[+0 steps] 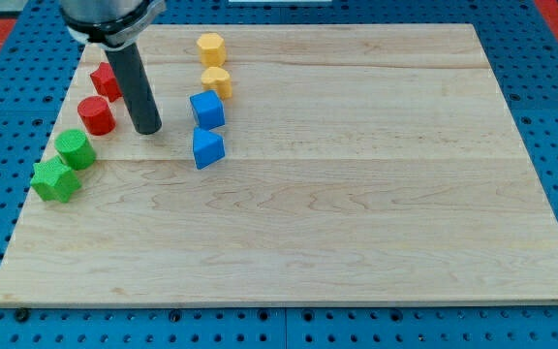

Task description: Slide red circle a bit up and then left

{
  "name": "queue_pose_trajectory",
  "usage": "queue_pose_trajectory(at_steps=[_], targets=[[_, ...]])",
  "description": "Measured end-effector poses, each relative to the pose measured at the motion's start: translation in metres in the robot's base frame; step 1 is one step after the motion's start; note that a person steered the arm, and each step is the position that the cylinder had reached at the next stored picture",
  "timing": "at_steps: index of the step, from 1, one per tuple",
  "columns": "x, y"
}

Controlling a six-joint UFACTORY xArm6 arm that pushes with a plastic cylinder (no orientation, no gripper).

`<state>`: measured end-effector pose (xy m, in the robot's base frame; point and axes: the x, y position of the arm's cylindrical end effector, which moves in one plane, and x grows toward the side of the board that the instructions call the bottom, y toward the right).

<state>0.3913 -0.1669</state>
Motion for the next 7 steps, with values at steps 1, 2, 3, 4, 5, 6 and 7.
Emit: queue_pose_trajectory(at_steps=[1,2,3,4,5,6,7], targets=[[0.0,-0.038],[-0.008,-0.043],[-0.014,-0.06],[-0.025,-0.024],[-0.046,-0.005],[-0.048,-0.068],[-0.048,-0.072]])
